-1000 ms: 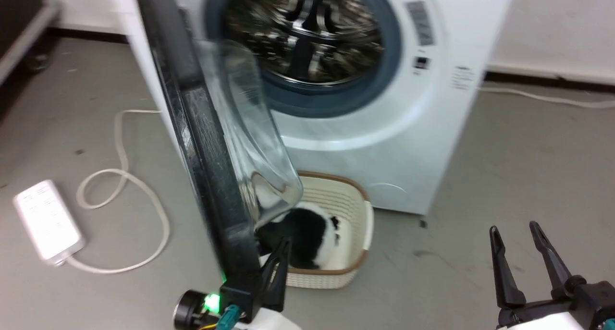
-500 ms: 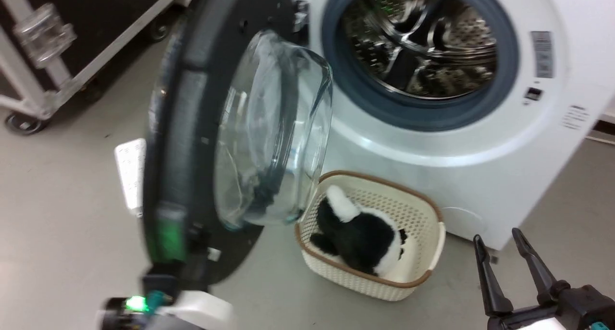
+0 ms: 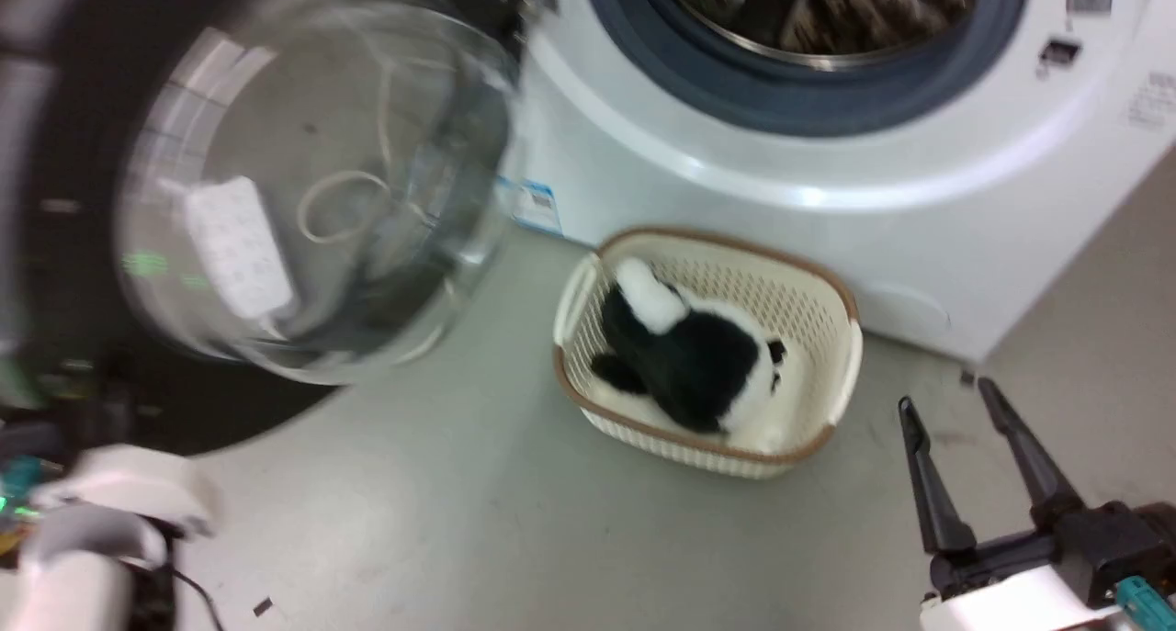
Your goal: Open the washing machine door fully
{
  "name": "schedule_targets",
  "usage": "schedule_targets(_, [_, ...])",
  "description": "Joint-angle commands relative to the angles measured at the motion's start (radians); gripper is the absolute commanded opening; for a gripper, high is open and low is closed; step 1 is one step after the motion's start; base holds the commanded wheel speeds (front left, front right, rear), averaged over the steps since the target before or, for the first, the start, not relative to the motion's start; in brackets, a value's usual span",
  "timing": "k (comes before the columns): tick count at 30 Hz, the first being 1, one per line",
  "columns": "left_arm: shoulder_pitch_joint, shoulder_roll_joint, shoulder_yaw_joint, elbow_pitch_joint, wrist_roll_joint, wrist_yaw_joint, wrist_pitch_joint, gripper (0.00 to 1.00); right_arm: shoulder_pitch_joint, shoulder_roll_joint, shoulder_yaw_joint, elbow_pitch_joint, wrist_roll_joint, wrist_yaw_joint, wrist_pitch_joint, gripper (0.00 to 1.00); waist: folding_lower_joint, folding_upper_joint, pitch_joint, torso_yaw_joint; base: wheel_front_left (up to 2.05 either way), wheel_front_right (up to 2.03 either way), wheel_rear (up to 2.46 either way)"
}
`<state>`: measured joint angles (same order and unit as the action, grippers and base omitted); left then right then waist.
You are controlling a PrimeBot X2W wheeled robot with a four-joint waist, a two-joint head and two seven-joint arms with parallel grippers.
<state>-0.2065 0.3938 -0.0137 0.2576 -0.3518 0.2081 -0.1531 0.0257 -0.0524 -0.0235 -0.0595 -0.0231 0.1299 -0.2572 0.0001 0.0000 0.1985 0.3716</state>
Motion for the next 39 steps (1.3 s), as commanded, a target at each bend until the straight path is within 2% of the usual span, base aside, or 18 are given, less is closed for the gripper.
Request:
schedule_targets(1, [-0.039,0.03,0.031,0.031,-0.016,0.001,-0.001,0.0,-0.017,0.002,-0.009,-0.012,-0.013,0.001,-0.005,1.0,-0.0001,0.0,0.062,-0.044,0.0,0.0,0.0])
schedule_targets(3, [-0.07,0.05,0.067,0.068,-0.041,0.002,-0.003,0.0,-0.024,0.002,-0.021,-0.019,-0.021,0.001,-0.005,1.0,-0.0001,0.0,0.085,-0.055,0.0,0.0,0.0])
schedule_targets(11, [-0.177,0.147,0.175,0.271,-0.117,-0.044,-0.048,0.0,-0.041,-0.003,-0.04,-0.038,-0.031,0.001,-0.005,1.0,-0.0001,0.0,0.127,-0.097,0.0,0.0,0.0])
schedule_targets(17, [-0.206,0.169,0.169,0.361,-0.104,-0.075,-0.086,0.0,-0.047,-0.005,-0.051,-0.031,-0.028,0.001,-0.005,1.0,-0.0001,0.0,0.108,-0.113,0.0,0.0,0.0])
schedule_targets(21, [-0.191,0.161,0.175,0.361,-0.094,-0.085,-0.102,0.0,-0.048,-0.004,-0.044,-0.036,-0.04,0.001,-0.005,1.0,-0.0001,0.0,0.081,-0.119,0.0,0.0,0.0])
schedule_targets(24, [-0.154,0.138,0.178,0.298,-0.068,-0.097,-0.107,0.0,-0.044,-0.003,-0.043,-0.036,-0.035,0.001,-0.005,1.0,-0.0001,0.0,0.042,-0.124,0.0,0.0,0.0])
schedule_targets(25, [-0.118,0.101,0.186,0.185,-0.034,-0.104,-0.108,0.0,-0.04,-0.001,-0.048,-0.035,-0.031,0.001,-0.005,1.0,-0.0001,0.0,0.012,-0.127,0.0,0.0,0.0])
schedule_targets(26, [-0.118,0.101,0.186,0.185,-0.034,-0.104,-0.108,0.0,-0.04,-0.001,-0.048,-0.035,-0.031,0.001,-0.005,1.0,-0.0001,0.0,0.012,-0.127,0.0,0.0,0.0])
schedule_targets(29, [-0.034,0.027,0.183,0.007,0.037,-0.093,-0.108,0.0,-0.028,0.0,-0.061,-0.027,-0.022,0.001,-0.005,1.0,-0.0001,0.0,-0.037,-0.135,0.0,0.0,0.0])
schedule_targets(30, [0.026,-0.025,0.173,-0.101,0.079,-0.084,-0.108,0.0,-0.022,0.001,-0.07,-0.024,-0.016,0.001,-0.005,1.0,-0.0001,0.0,-0.069,-0.148,0.0,0.0,0.0])
schedule_targets(31, [0.026,-0.025,0.173,-0.101,0.079,-0.084,-0.108,0.0,-0.022,0.001,-0.07,-0.024,-0.016,0.001,-0.005,1.0,-0.0001,0.0,-0.069,-0.148,0.0,0.0,0.0])
schedule_targets(35, [0.137,-0.123,0.147,-0.254,0.12,-0.071,-0.108,0.0,-0.014,0.002,-0.064,-0.023,-0.005,0.001,-0.005,1.0,-0.0001,0.0,-0.108,-0.187,0.0,0.0,0.0])
schedule_targets(39, [0.215,-0.187,0.125,-0.312,0.145,-0.073,-0.109,0.0,0.001,0.002,-0.062,-0.016,0.0,0.001,-0.005,1.0,-0.0001,0.0,-0.138,-0.225,0.0,0.0,0.0])
